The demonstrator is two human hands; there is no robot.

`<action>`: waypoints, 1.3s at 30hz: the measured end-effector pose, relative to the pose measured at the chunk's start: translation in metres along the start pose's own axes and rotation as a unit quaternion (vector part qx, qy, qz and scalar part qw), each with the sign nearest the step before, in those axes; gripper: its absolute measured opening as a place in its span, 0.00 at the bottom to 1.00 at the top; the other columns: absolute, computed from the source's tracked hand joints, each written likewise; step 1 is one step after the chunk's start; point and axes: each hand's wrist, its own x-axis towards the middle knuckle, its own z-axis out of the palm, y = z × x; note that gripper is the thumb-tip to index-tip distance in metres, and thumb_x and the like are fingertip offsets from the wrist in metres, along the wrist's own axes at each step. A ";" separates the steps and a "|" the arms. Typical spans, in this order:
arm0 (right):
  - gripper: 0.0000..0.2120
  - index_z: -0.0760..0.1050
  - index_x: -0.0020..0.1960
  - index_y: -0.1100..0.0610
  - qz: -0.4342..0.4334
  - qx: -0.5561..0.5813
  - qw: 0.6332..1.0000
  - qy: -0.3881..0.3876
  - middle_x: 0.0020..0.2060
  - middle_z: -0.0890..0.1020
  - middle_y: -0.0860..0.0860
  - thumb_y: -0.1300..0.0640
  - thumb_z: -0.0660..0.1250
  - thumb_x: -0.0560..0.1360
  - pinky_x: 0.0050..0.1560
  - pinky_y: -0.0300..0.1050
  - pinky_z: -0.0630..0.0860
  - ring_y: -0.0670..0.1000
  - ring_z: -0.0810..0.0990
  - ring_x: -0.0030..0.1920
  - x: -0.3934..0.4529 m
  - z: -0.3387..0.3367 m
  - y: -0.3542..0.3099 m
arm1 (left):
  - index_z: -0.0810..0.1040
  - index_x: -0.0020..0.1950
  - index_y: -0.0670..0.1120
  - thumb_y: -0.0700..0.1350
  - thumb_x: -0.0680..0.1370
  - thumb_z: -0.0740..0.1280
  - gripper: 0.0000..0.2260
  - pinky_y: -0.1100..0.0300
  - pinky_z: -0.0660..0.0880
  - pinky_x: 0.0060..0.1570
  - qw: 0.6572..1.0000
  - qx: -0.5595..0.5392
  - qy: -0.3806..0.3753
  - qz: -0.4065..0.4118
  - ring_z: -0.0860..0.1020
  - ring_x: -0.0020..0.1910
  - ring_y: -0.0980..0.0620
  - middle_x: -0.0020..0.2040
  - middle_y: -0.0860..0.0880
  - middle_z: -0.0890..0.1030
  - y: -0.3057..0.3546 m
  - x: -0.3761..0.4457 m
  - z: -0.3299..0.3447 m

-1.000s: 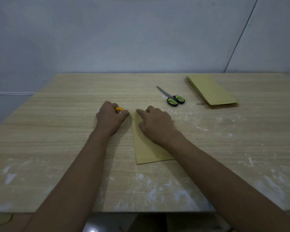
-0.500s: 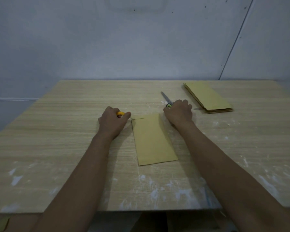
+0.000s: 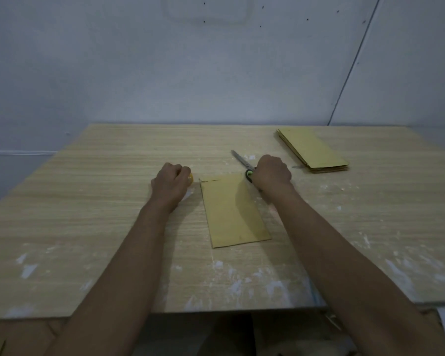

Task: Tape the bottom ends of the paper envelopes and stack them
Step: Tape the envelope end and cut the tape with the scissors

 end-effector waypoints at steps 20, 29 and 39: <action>0.17 0.66 0.44 0.56 -0.170 0.025 0.985 0.028 0.34 0.67 0.47 0.44 0.67 0.74 0.29 0.45 0.60 0.52 0.70 0.38 -0.110 -0.001 0.014 | 0.78 0.44 0.38 0.51 0.82 0.60 0.18 0.53 0.66 0.51 1.000 0.002 0.001 0.015 0.73 0.48 0.44 0.48 0.44 0.75 -0.006 0.004 0.002; 0.16 0.64 0.47 0.56 -0.214 -0.007 0.976 0.024 0.38 0.67 0.48 0.45 0.66 0.76 0.38 0.44 0.63 0.52 0.68 0.40 -0.135 -0.003 0.006 | 0.76 0.42 0.37 0.54 0.80 0.59 0.20 0.49 0.69 0.52 1.000 -0.018 0.001 0.011 0.74 0.48 0.40 0.47 0.41 0.74 -0.007 0.003 0.002; 0.11 0.69 0.56 0.60 -0.259 -0.069 0.962 0.041 0.51 0.77 0.56 0.53 0.62 0.79 0.41 0.46 0.63 0.57 0.76 0.52 -0.121 0.006 -0.029 | 0.71 0.39 0.35 0.53 0.80 0.60 0.21 0.47 0.70 0.51 1.000 -0.026 -0.009 0.010 0.74 0.47 0.36 0.43 0.41 0.72 -0.002 0.001 -0.001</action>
